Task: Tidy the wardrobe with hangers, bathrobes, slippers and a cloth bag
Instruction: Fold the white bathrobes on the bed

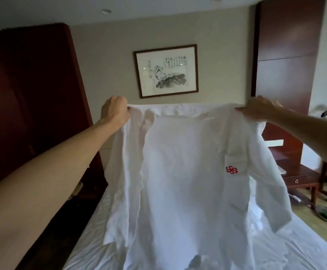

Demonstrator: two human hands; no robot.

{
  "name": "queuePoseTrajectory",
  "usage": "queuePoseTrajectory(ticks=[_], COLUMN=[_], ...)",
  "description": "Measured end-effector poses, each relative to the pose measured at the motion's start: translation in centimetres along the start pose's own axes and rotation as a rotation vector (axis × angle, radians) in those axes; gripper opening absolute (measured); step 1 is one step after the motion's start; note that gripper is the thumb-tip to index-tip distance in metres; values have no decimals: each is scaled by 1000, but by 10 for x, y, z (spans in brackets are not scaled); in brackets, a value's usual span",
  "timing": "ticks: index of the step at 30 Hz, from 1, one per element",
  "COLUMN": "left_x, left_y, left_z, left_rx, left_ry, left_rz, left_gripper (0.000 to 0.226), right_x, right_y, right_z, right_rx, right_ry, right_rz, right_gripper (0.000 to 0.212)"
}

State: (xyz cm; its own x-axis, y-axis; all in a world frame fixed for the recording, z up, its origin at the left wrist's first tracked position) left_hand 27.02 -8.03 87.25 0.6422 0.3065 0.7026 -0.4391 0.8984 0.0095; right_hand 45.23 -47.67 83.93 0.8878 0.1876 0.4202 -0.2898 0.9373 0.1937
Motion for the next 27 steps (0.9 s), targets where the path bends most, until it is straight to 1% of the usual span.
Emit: queuePoseTrajectory(ticks=[2, 5, 9, 13, 15, 18, 21, 24, 27], left_x=[2, -2, -19, -42, -56, -78, -102, -125, -141], left_y=[5, 12, 23, 28, 28, 29, 25, 14, -2], left_z=[24, 50, 77, 109, 124, 145, 166, 183, 192], left_rx=[25, 103, 170, 198, 196, 99, -71, -253, -429], left_ry=[-38, -51, -27, -35, -45, -54, -23, 27, 98], left_rz=[45, 91, 108, 116, 127, 172, 252, 291, 337], left_gripper=[13, 12, 19, 20, 24, 26, 32, 31, 29], right_x=[-1, -12, -32, -50, -67, -102, -133, -164, -188], right_y=[12, 33, 44, 53, 55, 55, 51, 42, 28], right_z=[23, 52, 69, 76, 83, 102, 120, 134, 141], right_rx=[102, 204, 446, 710, 844, 1011, 1165, 1225, 1233], right_ry=[-18, -11, 19, 95, 84, 41, -74, -166, -176], right_rz=[-45, -47, -112, -198, -261, -312, -370, -395, -397], right_gripper=[79, 53, 45, 26, 28, 29, 29, 34, 40])
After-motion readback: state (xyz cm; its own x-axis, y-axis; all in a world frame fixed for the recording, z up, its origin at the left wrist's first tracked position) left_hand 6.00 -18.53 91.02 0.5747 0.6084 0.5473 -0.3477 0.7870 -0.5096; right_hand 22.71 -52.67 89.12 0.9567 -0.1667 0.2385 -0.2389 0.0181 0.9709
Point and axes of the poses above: each hand's wrist, its own x-axis towards the middle knuckle, its own z-axis out of the back of the hand, y = z × x, the point moved 3 cm from there along x, towards the middle knuckle, and after that the axes turned 9 degrees about x, right-handed, at the moved point
